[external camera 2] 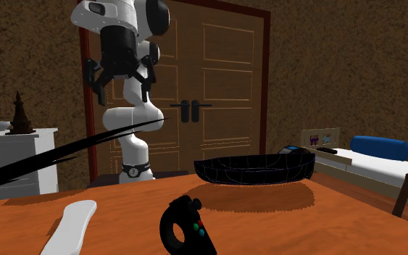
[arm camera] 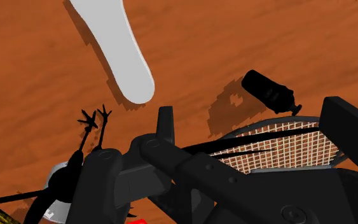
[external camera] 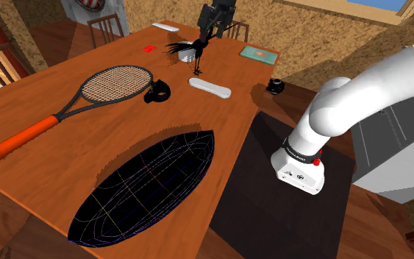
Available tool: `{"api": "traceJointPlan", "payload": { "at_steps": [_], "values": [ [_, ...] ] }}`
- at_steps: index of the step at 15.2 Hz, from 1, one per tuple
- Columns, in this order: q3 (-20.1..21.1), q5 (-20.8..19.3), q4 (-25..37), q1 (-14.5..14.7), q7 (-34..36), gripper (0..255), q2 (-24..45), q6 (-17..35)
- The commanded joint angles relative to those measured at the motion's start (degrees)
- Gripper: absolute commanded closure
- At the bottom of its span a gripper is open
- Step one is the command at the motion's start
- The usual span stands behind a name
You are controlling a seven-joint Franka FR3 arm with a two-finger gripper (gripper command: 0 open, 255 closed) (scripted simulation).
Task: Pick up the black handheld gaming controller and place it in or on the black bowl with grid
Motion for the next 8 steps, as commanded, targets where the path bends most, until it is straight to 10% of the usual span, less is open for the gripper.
{"api": "traceJointPlan", "payload": {
  "at_steps": [1,8],
  "values": [
    [0.82,0.14,-0.52,0.45,0.00,0,3.08,3.58],
    [3.24,-0.46,1.98,1.55,0.08,0,16.31,13.98]
  ]
}}
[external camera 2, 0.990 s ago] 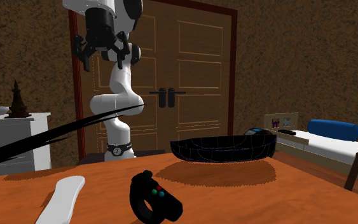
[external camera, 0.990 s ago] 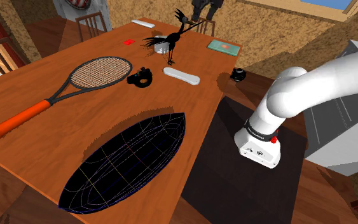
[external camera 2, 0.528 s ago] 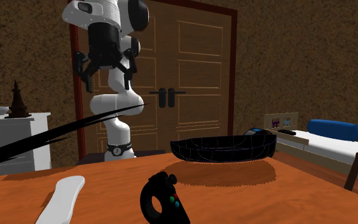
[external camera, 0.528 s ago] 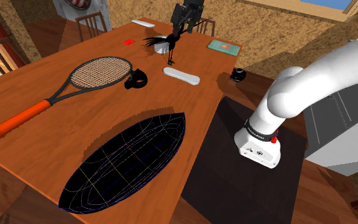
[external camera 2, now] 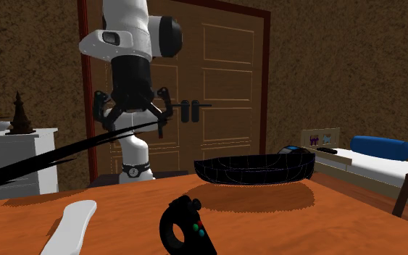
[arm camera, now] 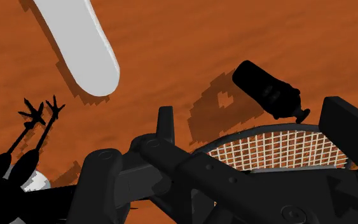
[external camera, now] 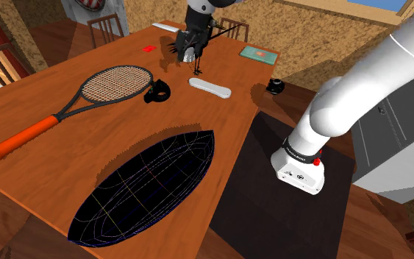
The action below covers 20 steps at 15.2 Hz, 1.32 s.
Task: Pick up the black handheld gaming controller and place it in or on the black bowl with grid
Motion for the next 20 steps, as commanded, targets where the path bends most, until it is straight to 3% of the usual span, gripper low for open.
{"api": "traceJointPlan", "payload": {
  "at_steps": [1,4,12,20],
  "values": [
    [0.69,-0.40,1.22,0.27,0.13,0,4.17,2.93],
    [1.60,-1.35,3.57,0.69,0.53,0,10.33,6.55],
    [1.93,-2.05,2.30,0.89,1.02,0,15.07,12.52],
    [1.93,-2.05,2.30,0.89,1.02,0,15.07,12.52]
  ]
}}
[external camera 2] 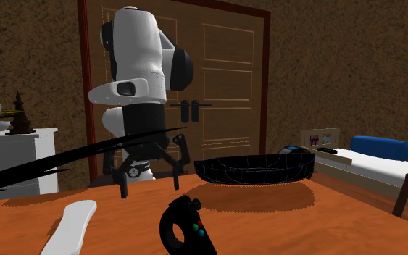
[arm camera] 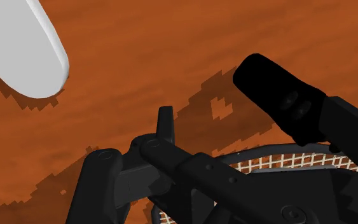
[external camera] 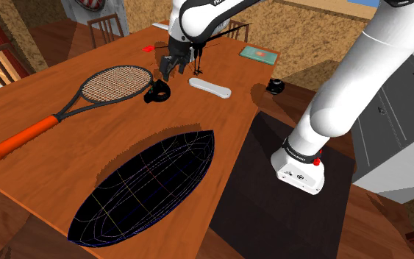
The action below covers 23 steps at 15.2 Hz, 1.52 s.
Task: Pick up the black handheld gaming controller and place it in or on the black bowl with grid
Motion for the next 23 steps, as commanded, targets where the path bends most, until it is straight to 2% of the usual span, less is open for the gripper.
{"api": "traceJointPlan", "payload": {
  "at_steps": [1,10,11,14,17,23],
  "values": [
    [0.00,0.00,-0.01,0.00,0.00,255,0.00,0.01],
    [0.00,0.00,-0.01,0.00,0.00,255,0.00,0.01],
    [0.00,0.00,-0.01,0.00,0.00,0,0.00,0.01],
    [1.87,-5.74,14.85,1.94,-8.93,0,9.24,-13.96],
    [4.28,-11.98,29.33,5.08,-17.60,0,18.89,-27.21],
    [4.04,-12.53,27.03,5.14,-17.57,0,20.04,-24.01]
  ]
}}
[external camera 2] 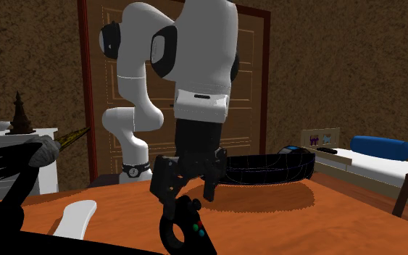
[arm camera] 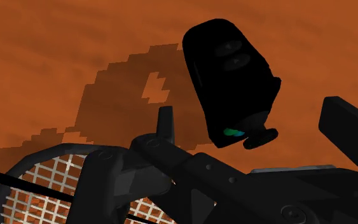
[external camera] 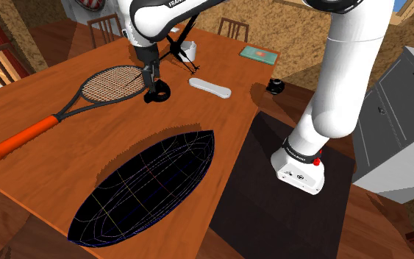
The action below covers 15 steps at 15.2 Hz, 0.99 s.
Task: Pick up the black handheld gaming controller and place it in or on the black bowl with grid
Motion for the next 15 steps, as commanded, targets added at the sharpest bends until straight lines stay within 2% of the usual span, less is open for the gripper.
{"api": "traceJointPlan", "payload": {
  "at_steps": [1,10,11,15],
  "values": [
    [-0.10,-0.23,-0.97,-0.05,0.02,0,0.46,1.38],
    [-0.17,-0.38,-1.71,-0.09,0.12,0,0.82,2.47],
    [-0.17,-0.38,-1.71,-0.09,0.12,255,0.82,2.47],
    [-0.17,-0.38,-1.71,-0.09,0.12,255,0.81,2.46]
  ]
}}
